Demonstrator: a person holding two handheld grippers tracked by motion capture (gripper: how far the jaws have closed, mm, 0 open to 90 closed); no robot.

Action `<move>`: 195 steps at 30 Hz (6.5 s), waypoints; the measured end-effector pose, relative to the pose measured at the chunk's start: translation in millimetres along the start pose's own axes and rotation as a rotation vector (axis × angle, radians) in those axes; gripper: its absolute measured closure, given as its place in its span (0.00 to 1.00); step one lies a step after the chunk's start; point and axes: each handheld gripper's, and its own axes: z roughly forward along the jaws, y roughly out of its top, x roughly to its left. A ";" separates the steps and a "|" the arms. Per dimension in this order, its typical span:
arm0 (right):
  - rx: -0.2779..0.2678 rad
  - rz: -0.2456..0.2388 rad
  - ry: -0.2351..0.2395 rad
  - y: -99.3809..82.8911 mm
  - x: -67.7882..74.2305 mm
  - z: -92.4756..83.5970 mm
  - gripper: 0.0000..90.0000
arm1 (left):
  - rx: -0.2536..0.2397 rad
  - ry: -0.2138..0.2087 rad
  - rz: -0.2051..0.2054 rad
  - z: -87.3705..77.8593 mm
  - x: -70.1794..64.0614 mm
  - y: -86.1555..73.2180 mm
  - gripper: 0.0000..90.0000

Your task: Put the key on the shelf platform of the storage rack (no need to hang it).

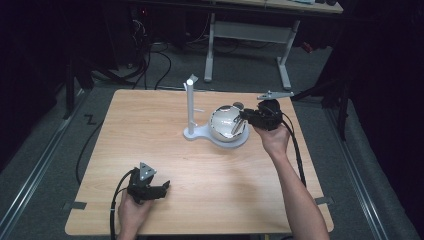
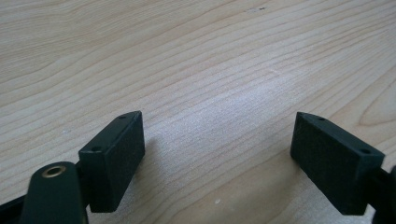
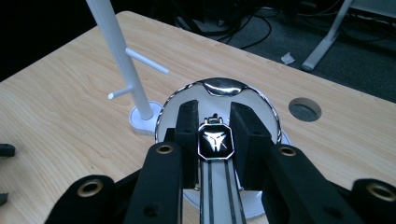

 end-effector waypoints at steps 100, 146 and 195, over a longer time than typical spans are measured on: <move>-0.061 0.125 -0.026 -77.9 -28.0 -53.6 0.64 | 0.016 -0.011 -0.003 -1.7 -0.2 -0.3 0.21; -0.081 0.218 0.005 -176.8 2.5 -77.4 0.65 | 0.012 -0.009 -0.001 -1.6 0.3 0.0 0.21; 0.076 0.084 -0.062 -200.9 39.8 -8.7 0.63 | 0.005 0.001 -0.015 -0.4 -0.2 1.2 0.21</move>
